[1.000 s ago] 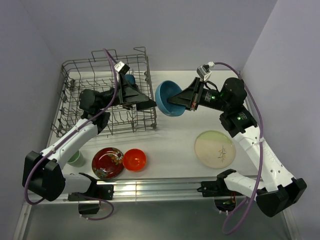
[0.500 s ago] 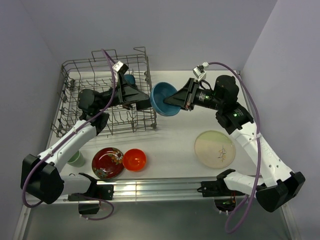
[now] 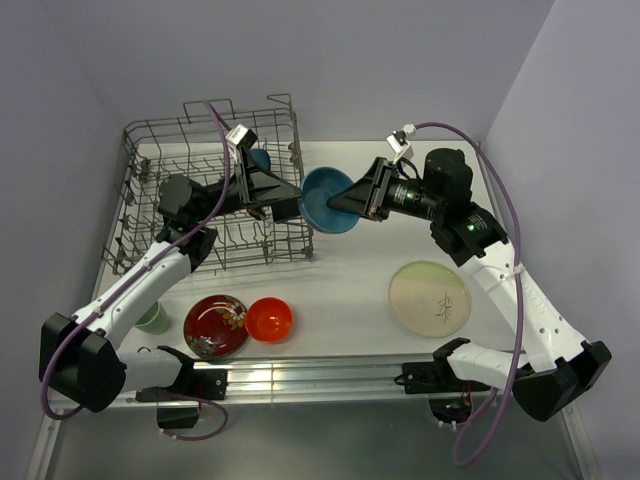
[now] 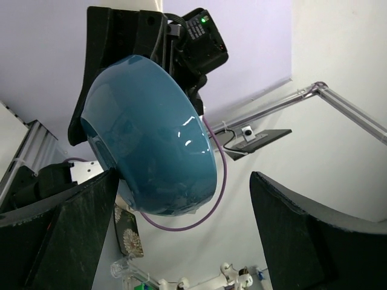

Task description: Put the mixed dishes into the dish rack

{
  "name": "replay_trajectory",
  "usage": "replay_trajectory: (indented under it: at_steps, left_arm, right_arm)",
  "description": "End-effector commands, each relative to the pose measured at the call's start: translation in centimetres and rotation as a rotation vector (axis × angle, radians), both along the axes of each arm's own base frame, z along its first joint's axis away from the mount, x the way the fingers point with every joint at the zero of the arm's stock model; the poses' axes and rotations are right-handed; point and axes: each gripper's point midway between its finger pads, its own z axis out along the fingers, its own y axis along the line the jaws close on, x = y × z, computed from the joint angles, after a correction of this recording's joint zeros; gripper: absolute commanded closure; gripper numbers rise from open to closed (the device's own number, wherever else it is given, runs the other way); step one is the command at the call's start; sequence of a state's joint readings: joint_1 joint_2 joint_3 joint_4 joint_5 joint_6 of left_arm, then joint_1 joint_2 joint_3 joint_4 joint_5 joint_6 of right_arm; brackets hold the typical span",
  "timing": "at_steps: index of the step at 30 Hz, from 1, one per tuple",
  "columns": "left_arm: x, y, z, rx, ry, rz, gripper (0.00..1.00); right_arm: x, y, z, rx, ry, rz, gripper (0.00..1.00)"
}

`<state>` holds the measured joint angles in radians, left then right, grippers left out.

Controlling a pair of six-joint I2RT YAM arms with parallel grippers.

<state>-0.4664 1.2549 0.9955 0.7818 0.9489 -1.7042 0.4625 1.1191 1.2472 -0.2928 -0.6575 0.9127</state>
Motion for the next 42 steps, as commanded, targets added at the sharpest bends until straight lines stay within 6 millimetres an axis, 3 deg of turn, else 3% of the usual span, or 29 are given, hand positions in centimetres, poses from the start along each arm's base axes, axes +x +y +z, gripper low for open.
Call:
replay_trajectory:
  at_steps: [1, 8, 16, 18, 22, 25, 27, 28, 30, 31, 35, 38, 42]
  left_arm:
    - [-0.9, 0.4, 2.4, -0.018, -0.096, 0.04, 0.05]
    - [-0.7, 0.0, 2.5, 0.023, -0.11, 0.075, 0.06]
    - [0.0, -0.4, 1.8, 0.075, -0.111, 0.108, 0.24]
    - [-0.1, -0.5, 1.8, 0.076, -0.115, 0.103, 0.37]
    - [-0.4, -0.4, 1.7, 0.072, -0.125, 0.089, 0.51]
    - [-0.8, -0.4, 1.7, 0.059, -0.141, 0.071, 1.0]
    - [-0.8, -0.3, 1.7, 0.062, -0.158, 0.078, 1.0]
    - [-0.7, -0.3, 1.7, 0.069, -0.159, 0.087, 1.0]
    - [-0.2, -0.1, 1.1, 0.101, -0.162, 0.114, 1.0]
    - [0.0, 0.0, 0.9, 0.112, -0.16, 0.122, 1.0]
    - [0.7, 1.1, 0.4, 0.114, -0.15, 0.144, 1.0]
    - [1.0, 1.6, -0.1, 0.116, -0.146, 0.151, 1.0]
    - [2.3, 2.6, -1.0, 0.162, -0.146, 0.209, 1.0]
  right_arm:
    - [0.5, -0.2, 1.4, -0.033, -0.079, -0.034, 1.0]
    - [0.8, -0.4, 0.8, -0.063, -0.077, -0.059, 1.0]
    - [0.9, -0.6, 0.9, -0.073, -0.082, -0.068, 1.0]
    - [0.8, -0.5, 0.8, -0.073, -0.079, -0.065, 1.0]
    - [0.9, -0.4, 0.3, -0.074, -0.07, -0.061, 1.0]
    - [1.0, -0.4, 0.4, -0.071, -0.074, -0.064, 1.0]
    - [1.1, -0.4, 0.4, -0.077, -0.078, -0.066, 1.0]
    - [1.2, -0.5, 0.5, -0.079, -0.084, -0.07, 0.96]
    - [1.2, -0.5, 0.8, -0.081, -0.1, -0.071, 0.7]
    - [1.1, -0.6, 1.0, -0.079, -0.108, -0.074, 0.52]
    - [1.3, -0.8, 1.2, -0.092, -0.116, -0.088, 0.19]
    - [1.4, -0.8, 1.1, -0.091, -0.118, -0.089, 0.07]
    - [1.5, -1.0, 1.1, -0.096, -0.122, -0.101, 0.03]
